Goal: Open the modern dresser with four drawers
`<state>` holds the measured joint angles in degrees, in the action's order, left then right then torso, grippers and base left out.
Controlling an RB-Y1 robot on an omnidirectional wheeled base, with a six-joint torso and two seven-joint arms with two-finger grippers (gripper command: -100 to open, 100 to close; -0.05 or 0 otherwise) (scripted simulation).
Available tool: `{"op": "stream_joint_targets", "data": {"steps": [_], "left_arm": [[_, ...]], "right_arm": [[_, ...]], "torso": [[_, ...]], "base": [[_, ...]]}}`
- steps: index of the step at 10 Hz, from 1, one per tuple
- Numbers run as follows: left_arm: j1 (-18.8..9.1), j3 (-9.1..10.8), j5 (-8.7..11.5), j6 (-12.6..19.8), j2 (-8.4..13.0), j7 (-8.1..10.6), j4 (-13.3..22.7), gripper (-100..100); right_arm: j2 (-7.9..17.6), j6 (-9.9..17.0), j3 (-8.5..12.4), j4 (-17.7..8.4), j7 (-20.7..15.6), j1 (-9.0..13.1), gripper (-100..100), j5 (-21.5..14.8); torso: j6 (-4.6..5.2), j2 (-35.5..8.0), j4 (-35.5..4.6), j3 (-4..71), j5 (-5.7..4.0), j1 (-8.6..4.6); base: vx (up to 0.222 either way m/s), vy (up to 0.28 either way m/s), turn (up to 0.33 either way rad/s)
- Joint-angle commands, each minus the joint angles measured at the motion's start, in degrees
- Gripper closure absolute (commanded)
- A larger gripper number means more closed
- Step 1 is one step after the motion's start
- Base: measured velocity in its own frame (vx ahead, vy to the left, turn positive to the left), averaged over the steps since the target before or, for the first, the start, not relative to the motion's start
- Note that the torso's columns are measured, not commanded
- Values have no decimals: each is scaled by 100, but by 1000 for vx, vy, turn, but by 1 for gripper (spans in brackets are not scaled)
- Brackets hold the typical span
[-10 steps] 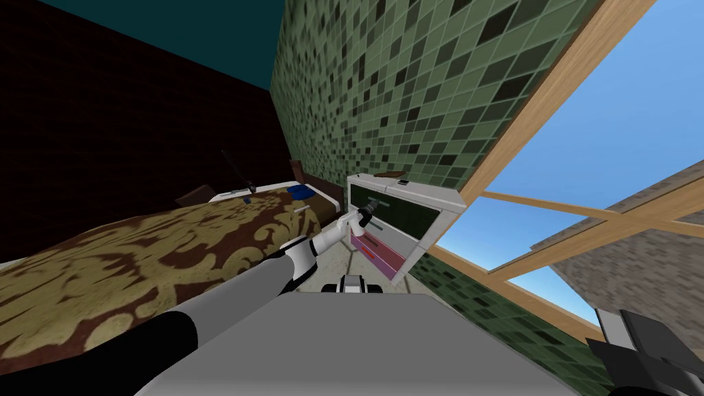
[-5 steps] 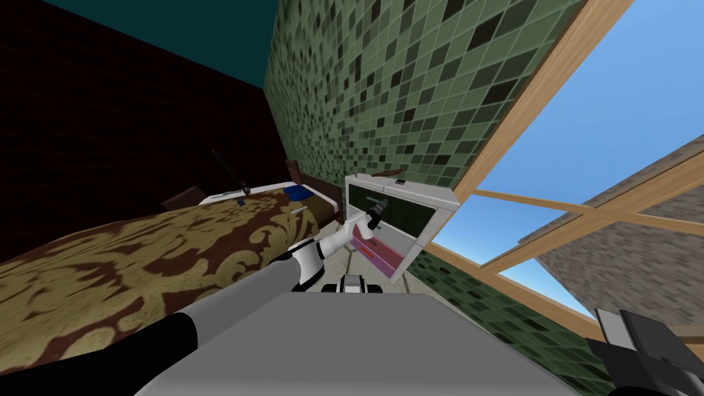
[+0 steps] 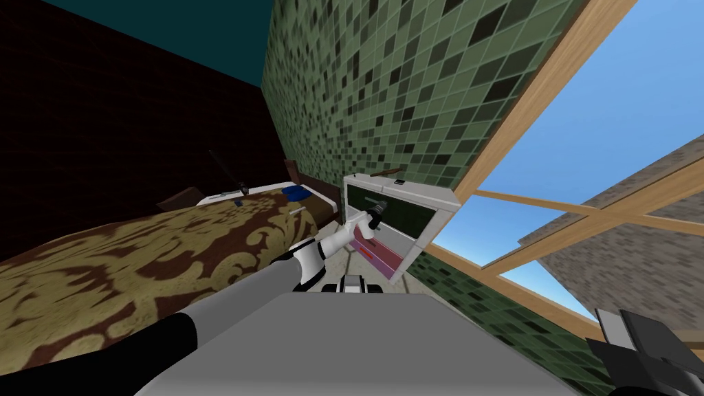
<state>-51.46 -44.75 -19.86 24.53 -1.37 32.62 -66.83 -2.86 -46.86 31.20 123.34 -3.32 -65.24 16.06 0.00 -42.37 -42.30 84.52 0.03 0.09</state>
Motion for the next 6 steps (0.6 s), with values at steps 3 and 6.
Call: {"op": "stream_joint_targets", "data": {"steps": [3,6], "left_arm": [[-66,-98,34,103,2,50,-102,100],[-61,-164,47,137,-3,88,-127,100]], "right_arm": [[2,0,0,1,0,2,0,0],[1,0,0,0,0,1,0,0]], "torso": [[-7,-10,-2,-8,-1,3],[-4,18,-12,11,-1,-24]], "base": [[-131,108,24],[-88,88,16]]}}
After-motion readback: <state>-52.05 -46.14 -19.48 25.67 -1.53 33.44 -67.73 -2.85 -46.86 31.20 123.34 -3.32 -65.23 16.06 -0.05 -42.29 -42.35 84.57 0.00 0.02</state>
